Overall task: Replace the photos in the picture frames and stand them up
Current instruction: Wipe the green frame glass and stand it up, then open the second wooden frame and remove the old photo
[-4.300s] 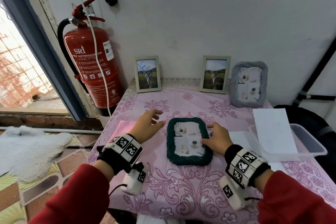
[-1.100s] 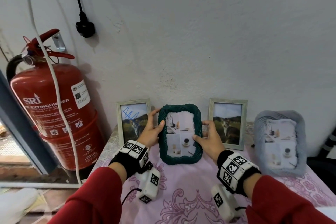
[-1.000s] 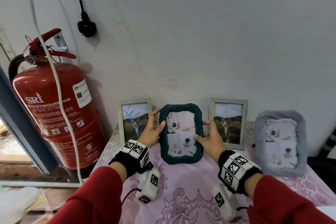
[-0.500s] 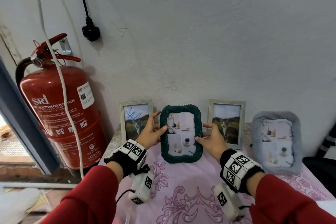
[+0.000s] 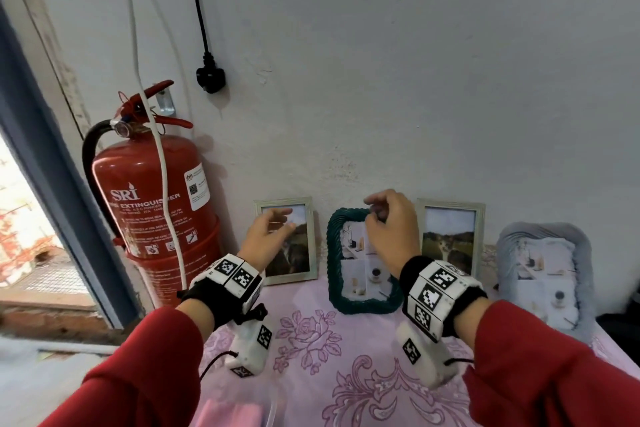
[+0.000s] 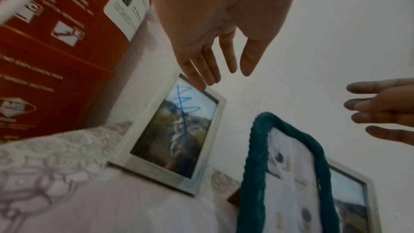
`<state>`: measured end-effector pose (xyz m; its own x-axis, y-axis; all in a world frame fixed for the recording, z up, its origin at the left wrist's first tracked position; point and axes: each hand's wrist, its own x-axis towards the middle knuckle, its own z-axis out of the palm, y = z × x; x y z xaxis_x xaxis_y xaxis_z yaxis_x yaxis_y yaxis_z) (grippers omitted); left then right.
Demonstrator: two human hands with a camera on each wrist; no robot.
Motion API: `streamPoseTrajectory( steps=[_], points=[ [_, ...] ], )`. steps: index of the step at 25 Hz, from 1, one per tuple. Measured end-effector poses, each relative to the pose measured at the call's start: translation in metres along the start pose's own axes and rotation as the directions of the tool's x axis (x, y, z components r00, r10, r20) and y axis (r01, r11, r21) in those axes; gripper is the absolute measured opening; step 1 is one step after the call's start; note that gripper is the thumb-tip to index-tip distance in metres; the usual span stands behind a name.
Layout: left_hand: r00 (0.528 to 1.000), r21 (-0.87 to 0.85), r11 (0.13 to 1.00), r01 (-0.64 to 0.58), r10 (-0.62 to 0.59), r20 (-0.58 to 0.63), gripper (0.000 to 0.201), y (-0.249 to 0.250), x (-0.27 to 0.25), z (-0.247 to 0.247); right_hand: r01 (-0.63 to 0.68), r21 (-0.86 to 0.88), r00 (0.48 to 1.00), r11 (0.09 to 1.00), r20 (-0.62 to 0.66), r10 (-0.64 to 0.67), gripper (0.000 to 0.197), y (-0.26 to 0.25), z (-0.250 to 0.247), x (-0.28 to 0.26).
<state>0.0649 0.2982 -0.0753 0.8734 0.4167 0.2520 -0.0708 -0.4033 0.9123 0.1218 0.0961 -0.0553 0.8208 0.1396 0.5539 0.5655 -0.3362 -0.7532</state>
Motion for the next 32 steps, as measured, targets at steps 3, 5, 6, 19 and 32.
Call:
streamPoseTrajectory(
  steps=[3,5,6,19,32],
  points=[
    [0.998,0.049,0.998,-0.030,0.032,-0.047,0.029,0.001,0.008,-0.032,0.038,0.023,0.994,0.999,0.097,-0.040,0.019,-0.021,0.025,0.021],
    [0.995,0.069,0.997,-0.038,0.045,-0.089,0.029,-0.002,0.018,-0.050,0.053,-0.001,0.982,0.999,0.184,-0.052,0.018,-0.030,0.044,0.037],
    [0.993,0.080,0.996,-0.045,0.054,-0.109,0.030,-0.004,0.023,-0.058,0.054,-0.030,0.971,0.998,0.234,-0.046,0.018,-0.033,0.054,0.046],
    [0.990,0.157,0.979,0.127,-0.135,0.046,0.047,-0.060,0.071,-0.063,0.294,-0.625,0.765,0.723,0.607,0.214,0.039,-0.024,0.118,0.108],
    [0.997,-0.117,0.991,0.068,-0.064,0.035,0.019,-0.042,0.039,-0.061,0.287,-0.463,0.811,0.838,0.583,0.045,0.031,-0.042,0.097,0.094]
  ],
)
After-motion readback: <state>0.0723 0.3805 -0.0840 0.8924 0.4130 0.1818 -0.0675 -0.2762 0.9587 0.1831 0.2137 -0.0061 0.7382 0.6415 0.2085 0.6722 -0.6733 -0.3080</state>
